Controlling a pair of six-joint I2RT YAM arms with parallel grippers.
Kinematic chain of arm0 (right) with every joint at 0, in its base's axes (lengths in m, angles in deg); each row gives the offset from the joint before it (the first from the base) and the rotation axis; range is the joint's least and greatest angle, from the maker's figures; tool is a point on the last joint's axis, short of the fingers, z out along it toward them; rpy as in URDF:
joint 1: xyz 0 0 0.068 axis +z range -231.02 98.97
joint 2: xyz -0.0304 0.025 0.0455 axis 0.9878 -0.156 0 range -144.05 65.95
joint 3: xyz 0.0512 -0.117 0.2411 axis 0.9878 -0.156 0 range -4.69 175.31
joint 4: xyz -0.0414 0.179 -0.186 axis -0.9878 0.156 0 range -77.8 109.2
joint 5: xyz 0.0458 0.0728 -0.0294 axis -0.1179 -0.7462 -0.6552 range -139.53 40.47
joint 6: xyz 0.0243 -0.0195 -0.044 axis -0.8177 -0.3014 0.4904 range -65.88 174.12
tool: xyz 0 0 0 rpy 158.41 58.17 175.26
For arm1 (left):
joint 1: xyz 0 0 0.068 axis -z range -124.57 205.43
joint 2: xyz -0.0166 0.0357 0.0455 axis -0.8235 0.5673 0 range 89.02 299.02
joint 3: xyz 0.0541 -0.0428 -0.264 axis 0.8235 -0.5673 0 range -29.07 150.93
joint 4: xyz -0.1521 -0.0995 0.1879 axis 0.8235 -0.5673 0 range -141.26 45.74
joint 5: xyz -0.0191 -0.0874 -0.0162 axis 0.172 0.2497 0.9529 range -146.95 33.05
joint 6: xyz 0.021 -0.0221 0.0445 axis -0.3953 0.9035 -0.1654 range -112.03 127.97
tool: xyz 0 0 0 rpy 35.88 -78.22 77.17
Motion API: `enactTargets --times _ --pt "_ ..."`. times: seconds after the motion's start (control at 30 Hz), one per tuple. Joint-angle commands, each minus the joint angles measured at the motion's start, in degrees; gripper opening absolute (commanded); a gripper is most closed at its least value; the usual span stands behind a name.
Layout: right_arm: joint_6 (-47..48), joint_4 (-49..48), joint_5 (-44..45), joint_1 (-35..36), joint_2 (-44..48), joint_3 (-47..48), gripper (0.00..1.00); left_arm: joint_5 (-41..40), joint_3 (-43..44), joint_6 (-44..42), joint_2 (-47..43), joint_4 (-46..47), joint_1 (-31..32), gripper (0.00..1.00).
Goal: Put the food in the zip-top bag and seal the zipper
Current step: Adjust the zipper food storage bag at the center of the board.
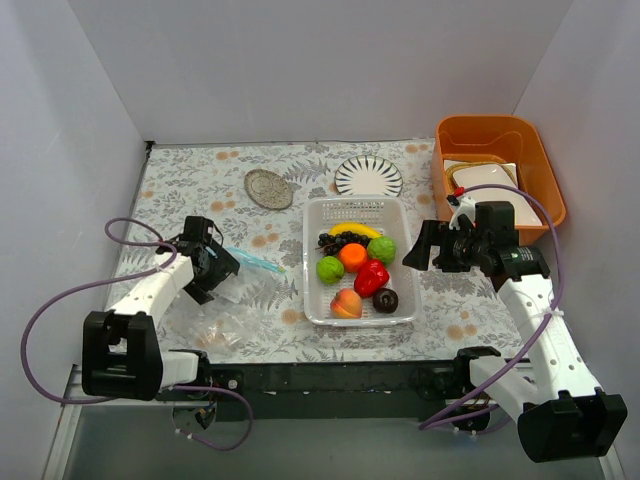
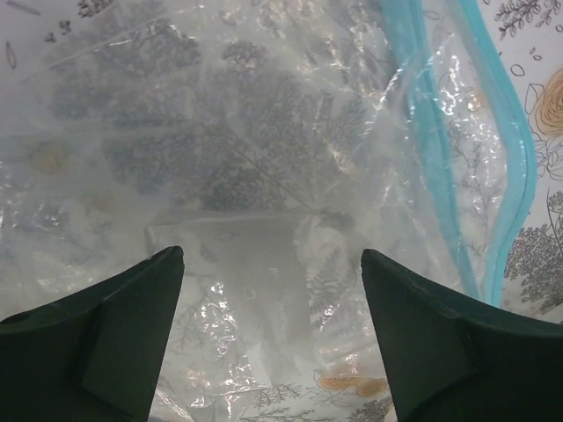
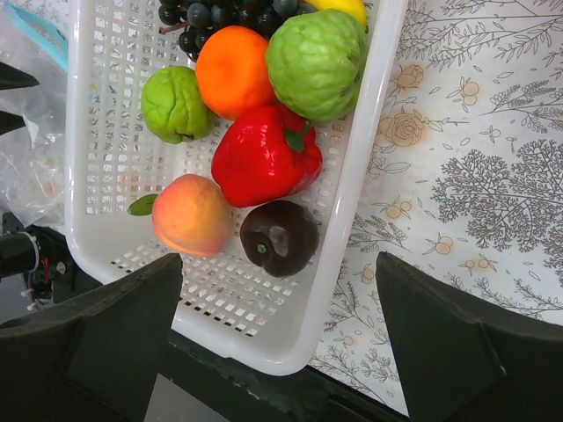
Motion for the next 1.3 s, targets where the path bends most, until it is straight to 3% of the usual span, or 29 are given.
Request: enactTargets --times 0.0,0.03,0.1,0.13,0.37,0.53,0.7,0.9,1.0,1.03,1.07,1.1,1.13,1.23,1.27 --pt "1.57 -0.36 -1.17 -0.01 0.3 1.36 0.98 2.62 1.37 -6.71 0.7 5.05 -0.33 0.74" --pt "1.57 -0.36 -1.17 -0.01 0.38 1.45 0.98 3.15 2.25 -9.5 1.48 5.49 -0.33 0.59" --pt "1.57 -0.27 -1.25 -0.1 0.38 1.36 0.98 5.08 4.8 -12.24 2.28 5.67 -0.33 0.48" --pt "1.48 -0.36 -1.34 -0.02 0.38 1.28 0.98 5.88 5.59 -14.78 2.98 6.1 -0.33 0.37" --pt "1.22 -0.36 -2.22 -0.01 -0.14 1.36 0.98 13.35 13.23 -24.11 7.02 6.72 -0.33 0.0" --pt "0.87 -0.18 -2.57 -0.1 0.03 1.54 0.98 19.32 16.14 -29.91 10.36 5.94 -0.16 0.0" --pt "0.52 -0.45 -3.27 -0.02 -0.14 1.36 0.98 19.7 20.79 -37.82 14.05 0.5 1.94 0.0" --pt "0.95 -0.8 -6.26 -0.02 -1.11 2.24 0.98 28.11 24.84 -40.38 16.96 -3.65 4.75 0.0" --pt "1.13 -0.89 -6.35 -0.02 -1.9 3.21 0.98 29.18 24.76 -40.64 17.84 -4.61 7.04 0.11" --pt "1.39 -0.89 -6.35 -0.01 -2.16 3.56 0.98 27.87 24.67 -39.69 18.19 -4.96 7.57 0.43" --pt "1.48 -0.54 -6.35 -0.01 -2.43 4.08 0.98 26.2 24.58 -39.07 18.28 -5.23 7.92 0.51" --pt "1.66 -0.54 -6.35 -0.01 -2.86 4.35 0.98 22.97 24.67 -38.45 18.19 -6.1 8.28 0.54" --pt "1.83 -0.45 -6.44 -0.01 -2.87 4.35 0.98 21.8 24.84 -37.23 17.58 -6.55 8.37 0.63" --pt "2.1 -0.45 -6.26 -0.02 -2.96 3.91 0.98 15.39 26.69 -34.68 16.52 -9.18 8.37 0.71" --pt "2.01 -0.71 -6.18 -0.01 -2.96 3.39 0.98 13.81 27.65 -32.32 15.04 -9.53 8.45 0.8"
